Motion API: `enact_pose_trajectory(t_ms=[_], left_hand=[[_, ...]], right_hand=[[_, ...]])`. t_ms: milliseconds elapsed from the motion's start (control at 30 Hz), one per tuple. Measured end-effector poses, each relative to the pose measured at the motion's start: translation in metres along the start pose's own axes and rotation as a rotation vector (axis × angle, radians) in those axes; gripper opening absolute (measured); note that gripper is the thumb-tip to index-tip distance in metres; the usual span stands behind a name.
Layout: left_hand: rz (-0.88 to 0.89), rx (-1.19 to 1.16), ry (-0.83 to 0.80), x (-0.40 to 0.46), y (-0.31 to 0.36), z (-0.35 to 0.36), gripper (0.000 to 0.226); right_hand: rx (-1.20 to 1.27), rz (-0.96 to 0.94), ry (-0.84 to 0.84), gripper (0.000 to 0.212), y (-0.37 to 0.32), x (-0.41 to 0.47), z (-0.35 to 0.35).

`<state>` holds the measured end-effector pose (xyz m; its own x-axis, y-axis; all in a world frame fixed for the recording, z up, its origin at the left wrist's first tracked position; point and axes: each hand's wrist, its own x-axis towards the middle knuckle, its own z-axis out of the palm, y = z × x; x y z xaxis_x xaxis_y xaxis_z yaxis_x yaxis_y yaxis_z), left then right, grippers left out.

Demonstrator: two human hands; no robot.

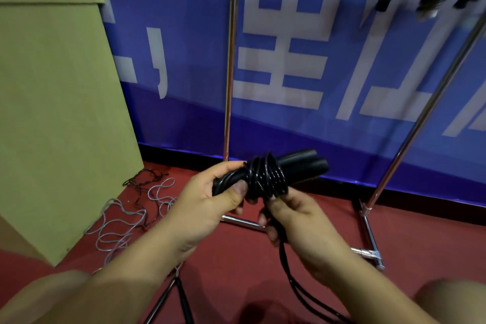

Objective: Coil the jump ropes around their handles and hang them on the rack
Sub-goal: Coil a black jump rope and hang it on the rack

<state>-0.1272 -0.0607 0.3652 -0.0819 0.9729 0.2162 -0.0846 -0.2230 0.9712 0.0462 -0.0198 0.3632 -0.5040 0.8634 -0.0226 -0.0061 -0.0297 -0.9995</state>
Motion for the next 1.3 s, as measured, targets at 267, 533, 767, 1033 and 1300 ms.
enact_pose_trajectory(t_ms=[267, 533, 767, 1033, 1300], left_hand=[[0.011, 0.184, 0.123, 0.004, -0.009, 0.005, 0.036], [0.108, 0.648, 0.229, 0.009, -0.015, 0.01, 0.029], [0.085, 0.92, 0.238, 0.013, -0.013, 0.0, 0.035], [-0.028, 1.1, 0.226, 0.013, -0.018, -0.017, 0.036], [-0.112, 1.232, -0.036, 0.007, -0.028, -0.013, 0.041]], right_hand=[[-0.181, 0.027, -0.1, 0.019, 0.014, -0.008, 0.017], [-0.233, 0.084, -0.161, 0.027, 0.011, -0.007, 0.018], [-0.245, 0.144, -0.154, 0.021, 0.004, -0.005, 0.01], [-0.585, 0.112, -0.192, 0.01, -0.006, -0.014, -0.003], [-1.016, -0.164, 0.055, 0.017, -0.01, -0.012, -0.021]])
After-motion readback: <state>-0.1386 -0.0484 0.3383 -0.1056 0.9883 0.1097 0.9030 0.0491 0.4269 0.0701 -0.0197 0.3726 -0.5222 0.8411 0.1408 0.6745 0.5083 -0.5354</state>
